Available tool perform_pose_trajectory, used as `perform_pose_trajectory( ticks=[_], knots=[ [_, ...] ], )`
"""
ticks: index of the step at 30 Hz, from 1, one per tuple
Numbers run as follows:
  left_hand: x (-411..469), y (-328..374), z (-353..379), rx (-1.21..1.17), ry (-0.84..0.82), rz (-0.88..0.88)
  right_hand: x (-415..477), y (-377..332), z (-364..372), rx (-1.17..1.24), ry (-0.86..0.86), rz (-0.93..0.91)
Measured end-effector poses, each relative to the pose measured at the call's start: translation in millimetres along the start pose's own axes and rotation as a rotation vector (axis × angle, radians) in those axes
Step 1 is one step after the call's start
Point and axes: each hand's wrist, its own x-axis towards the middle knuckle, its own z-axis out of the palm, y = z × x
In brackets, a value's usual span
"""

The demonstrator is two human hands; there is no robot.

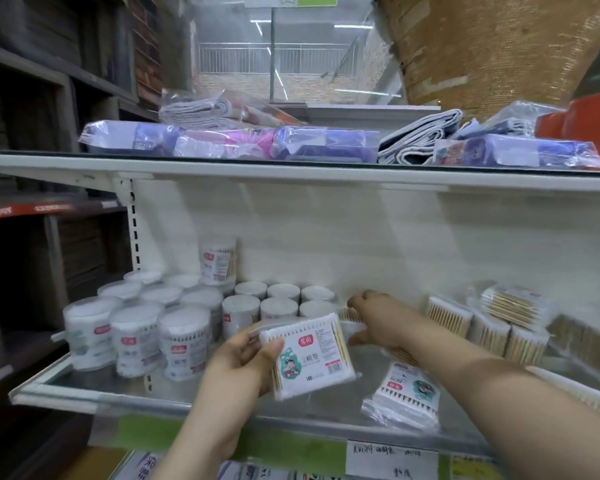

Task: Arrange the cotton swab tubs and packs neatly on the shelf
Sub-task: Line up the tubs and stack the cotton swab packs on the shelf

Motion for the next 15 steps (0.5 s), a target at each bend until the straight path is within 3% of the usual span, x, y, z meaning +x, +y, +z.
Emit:
perform_pose_trajectory(
  ticks=[8, 15],
  knots=[
    [-2, 2, 0, -0.002, -0.015, -0.004, -5, -9, -9, -0.240, -0.082, -0.073],
    [-2, 3, -3, -0.017, -0.034, -0.030, -23, 13, -20, -0.081, -0.089, -0.002]
  ],
)
